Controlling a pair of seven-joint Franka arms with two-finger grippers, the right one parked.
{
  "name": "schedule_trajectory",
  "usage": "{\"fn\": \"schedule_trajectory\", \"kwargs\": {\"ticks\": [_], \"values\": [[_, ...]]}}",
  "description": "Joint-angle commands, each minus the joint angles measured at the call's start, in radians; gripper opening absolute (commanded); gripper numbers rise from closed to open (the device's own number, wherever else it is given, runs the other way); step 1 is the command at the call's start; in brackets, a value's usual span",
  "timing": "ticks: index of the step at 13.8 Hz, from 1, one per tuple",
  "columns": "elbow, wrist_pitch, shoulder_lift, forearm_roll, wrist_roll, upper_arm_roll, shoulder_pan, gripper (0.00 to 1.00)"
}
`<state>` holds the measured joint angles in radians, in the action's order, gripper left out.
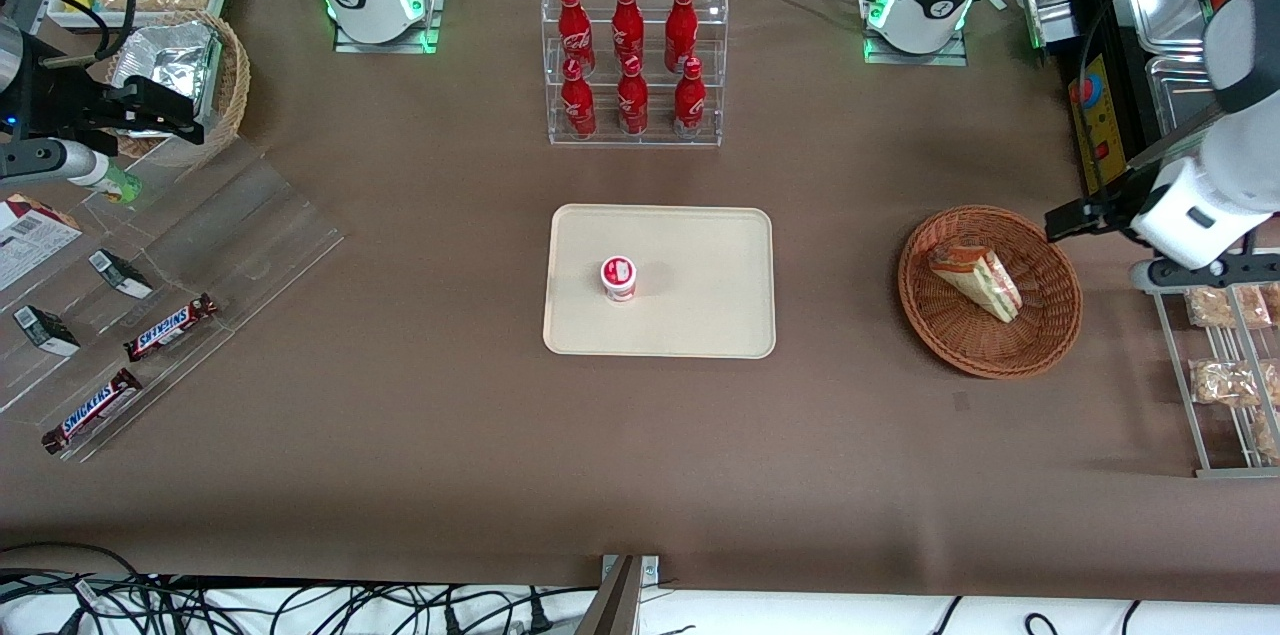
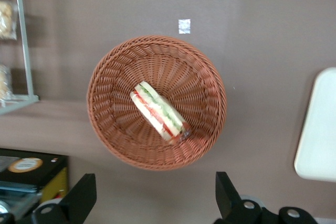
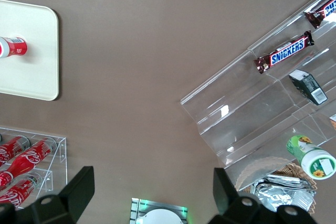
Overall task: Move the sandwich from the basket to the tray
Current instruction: 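Move the open left gripper over the wrapped sandwich in the wicker basket, then lower the left gripper around the sandwich and close on it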
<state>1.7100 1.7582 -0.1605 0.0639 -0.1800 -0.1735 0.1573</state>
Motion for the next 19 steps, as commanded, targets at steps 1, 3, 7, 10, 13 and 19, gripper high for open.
{"fn": "schedule_trajectory", "kwargs": {"ticks": [1,3,7,10,13,19], "values": [[0.193,0.154,0.09,0.02,-0.174,-0.006,0.004,1.0],[0.284,0.254,0.105,0.022,-0.286,-0.011,0.004,1.0],[0.488,0.488,0.139,0.027,-0.462,-0.011,0.005,1.0],[0.566,0.598,0.118,0.121,-0.643,-0.014,0.005,1.0],[0.569,0.644,0.063,0.183,-0.786,-0.018,0.002,1.0],[0.569,0.719,-0.019,0.243,-0.914,-0.018,0.002,1.0]]}}
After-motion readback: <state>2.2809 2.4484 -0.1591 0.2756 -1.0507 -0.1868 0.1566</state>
